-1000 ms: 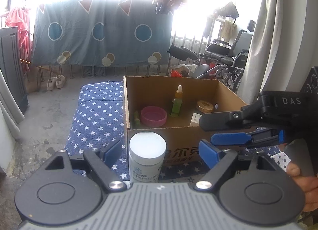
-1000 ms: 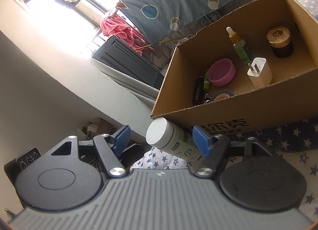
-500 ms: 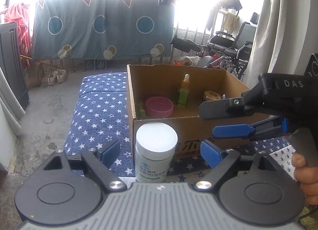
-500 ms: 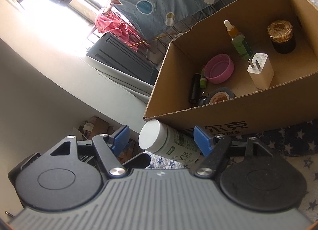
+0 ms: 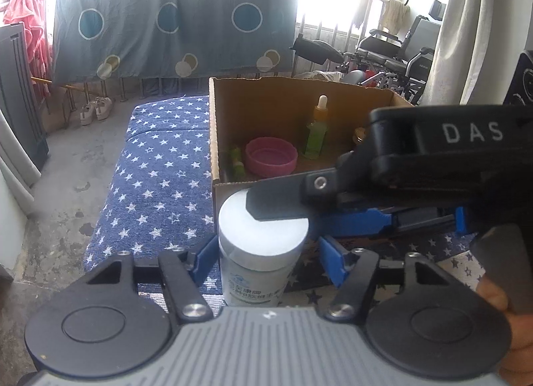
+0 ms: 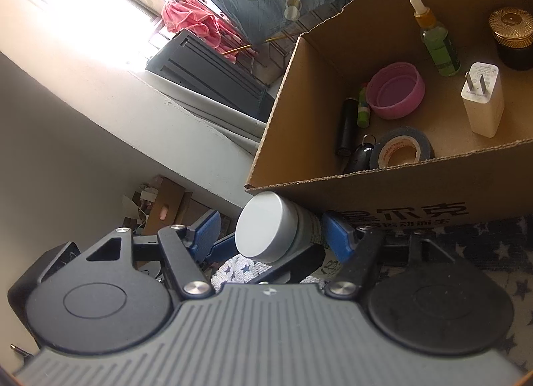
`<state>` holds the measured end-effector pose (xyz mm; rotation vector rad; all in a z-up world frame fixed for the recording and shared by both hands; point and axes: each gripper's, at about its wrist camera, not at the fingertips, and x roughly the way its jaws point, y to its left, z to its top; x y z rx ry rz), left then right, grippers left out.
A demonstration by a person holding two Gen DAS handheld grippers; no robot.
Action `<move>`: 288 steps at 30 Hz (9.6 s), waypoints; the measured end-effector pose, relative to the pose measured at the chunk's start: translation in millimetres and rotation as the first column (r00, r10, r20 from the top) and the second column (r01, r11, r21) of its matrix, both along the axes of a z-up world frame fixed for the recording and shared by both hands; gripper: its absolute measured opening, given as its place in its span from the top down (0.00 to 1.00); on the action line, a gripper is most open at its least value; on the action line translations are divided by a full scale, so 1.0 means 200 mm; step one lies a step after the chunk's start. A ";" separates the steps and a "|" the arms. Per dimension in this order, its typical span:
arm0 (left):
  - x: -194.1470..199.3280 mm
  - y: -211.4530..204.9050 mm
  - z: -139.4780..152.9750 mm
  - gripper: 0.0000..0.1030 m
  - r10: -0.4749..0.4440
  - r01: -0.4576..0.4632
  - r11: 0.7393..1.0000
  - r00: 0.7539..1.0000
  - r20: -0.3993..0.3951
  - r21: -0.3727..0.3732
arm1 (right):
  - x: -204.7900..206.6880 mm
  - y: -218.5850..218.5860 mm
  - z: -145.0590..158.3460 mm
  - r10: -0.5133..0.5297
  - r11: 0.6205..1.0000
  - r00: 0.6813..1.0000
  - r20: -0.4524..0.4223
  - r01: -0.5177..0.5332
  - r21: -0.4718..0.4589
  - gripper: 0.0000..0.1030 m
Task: Organize rigid objects
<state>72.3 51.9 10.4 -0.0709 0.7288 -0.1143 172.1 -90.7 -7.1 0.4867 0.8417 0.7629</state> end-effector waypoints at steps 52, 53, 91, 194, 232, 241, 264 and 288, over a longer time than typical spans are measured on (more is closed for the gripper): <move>-0.19 -0.16 0.44 0.47 -0.059 0.032 0.991 0.977 0.204 0.131 | -0.22 -0.12 0.31 0.013 0.999 0.983 0.182 -0.020 0.038 0.50; -0.18 -0.18 0.47 0.47 -0.068 0.038 0.990 0.973 0.220 0.136 | -0.22 -0.13 0.36 0.012 0.999 0.978 0.209 -0.020 0.038 0.50; 0.76 -0.73 0.04 0.48 -0.355 0.354 0.935 0.933 -0.064 -0.035 | 0.41 -0.83 0.13 -0.241 0.952 0.950 0.197 0.271 -0.141 0.49; 0.25 -0.29 0.30 0.00 0.123 -0.118 0.983 0.992 -0.032 0.139 | -0.16 -0.52 0.19 -0.317 0.764 0.867 0.384 0.473 -0.438 0.01; 0.22 -0.27 0.29 0.02 0.144 -0.136 0.981 0.989 -0.047 0.140 | -0.15 -0.48 0.19 -0.299 0.765 0.877 0.376 0.456 -0.455 0.01; 0.22 -0.27 0.30 0.02 0.145 -0.137 0.980 0.988 -0.049 0.141 | -0.15 -0.48 0.20 -0.298 0.767 0.879 0.373 0.453 -0.455 0.01; 0.22 -0.27 0.31 0.02 0.147 -0.139 0.980 0.988 -0.045 0.144 | -0.14 -0.49 0.19 -0.297 0.769 0.879 0.373 0.452 -0.452 0.01; 0.23 -0.28 0.32 0.02 0.147 -0.139 0.979 0.988 -0.046 0.147 | -0.15 -0.50 0.18 -0.306 0.769 0.880 0.364 0.454 -0.449 0.01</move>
